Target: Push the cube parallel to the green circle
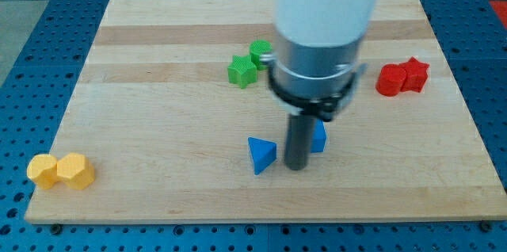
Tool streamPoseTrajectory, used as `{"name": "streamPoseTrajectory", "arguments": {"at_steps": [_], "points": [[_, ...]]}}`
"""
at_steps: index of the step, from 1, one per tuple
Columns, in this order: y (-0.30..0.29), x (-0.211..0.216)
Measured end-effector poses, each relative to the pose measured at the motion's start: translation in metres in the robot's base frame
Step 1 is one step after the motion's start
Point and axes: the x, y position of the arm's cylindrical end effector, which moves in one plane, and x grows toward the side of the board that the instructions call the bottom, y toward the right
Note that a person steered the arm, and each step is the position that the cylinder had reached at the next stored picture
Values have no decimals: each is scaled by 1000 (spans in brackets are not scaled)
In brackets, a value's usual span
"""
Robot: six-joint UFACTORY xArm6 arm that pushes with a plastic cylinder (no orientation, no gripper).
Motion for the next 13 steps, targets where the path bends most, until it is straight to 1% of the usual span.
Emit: {"name": "streamPoseTrajectory", "arguments": {"at_steps": [1,2,3,4,6,7,8,9,10,12,13], "points": [[-11,-24],[4,-51],[0,-4],[21,24],[27,-45],[46,-72],[67,-90],[82,-57],[103,-75],[60,-108],[72,-146]]}}
